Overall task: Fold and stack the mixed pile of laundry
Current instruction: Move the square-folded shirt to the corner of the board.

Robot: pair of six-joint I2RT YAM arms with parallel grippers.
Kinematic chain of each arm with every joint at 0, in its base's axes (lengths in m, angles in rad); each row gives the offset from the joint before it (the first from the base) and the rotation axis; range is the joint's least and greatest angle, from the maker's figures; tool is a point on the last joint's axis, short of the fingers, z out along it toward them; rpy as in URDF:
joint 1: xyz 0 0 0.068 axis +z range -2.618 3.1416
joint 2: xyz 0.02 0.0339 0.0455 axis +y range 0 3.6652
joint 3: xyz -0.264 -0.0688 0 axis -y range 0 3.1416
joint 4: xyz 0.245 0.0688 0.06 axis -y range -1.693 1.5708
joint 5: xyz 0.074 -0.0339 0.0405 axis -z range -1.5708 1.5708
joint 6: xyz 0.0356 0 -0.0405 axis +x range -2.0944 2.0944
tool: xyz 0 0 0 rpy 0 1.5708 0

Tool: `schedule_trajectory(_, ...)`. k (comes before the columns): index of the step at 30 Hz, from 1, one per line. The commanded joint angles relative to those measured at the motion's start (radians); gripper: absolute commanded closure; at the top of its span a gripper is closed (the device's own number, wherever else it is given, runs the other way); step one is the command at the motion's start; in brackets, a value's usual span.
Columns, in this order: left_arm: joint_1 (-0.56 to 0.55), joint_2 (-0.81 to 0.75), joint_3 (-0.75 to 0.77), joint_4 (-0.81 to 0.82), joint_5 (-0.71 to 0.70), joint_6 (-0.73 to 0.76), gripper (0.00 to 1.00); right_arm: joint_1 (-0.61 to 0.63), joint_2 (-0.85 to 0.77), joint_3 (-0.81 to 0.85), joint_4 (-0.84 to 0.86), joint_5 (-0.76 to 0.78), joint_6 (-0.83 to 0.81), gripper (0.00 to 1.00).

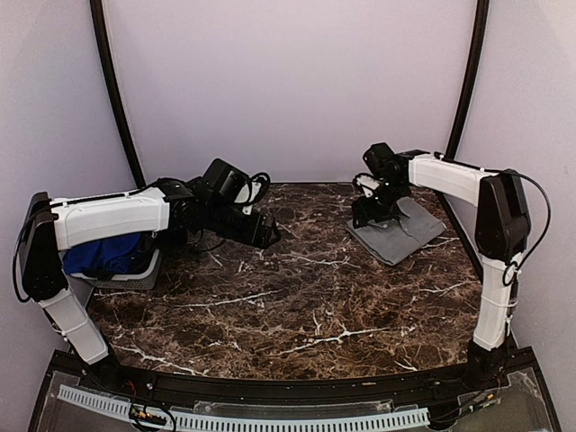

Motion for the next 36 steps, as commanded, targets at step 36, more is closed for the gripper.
schedule_trajectory(36,0.006,-0.064,-0.002,-0.031,-0.02,0.001,0.18,-0.077,0.325,0.348,0.031,0.066,-0.053,0.54)
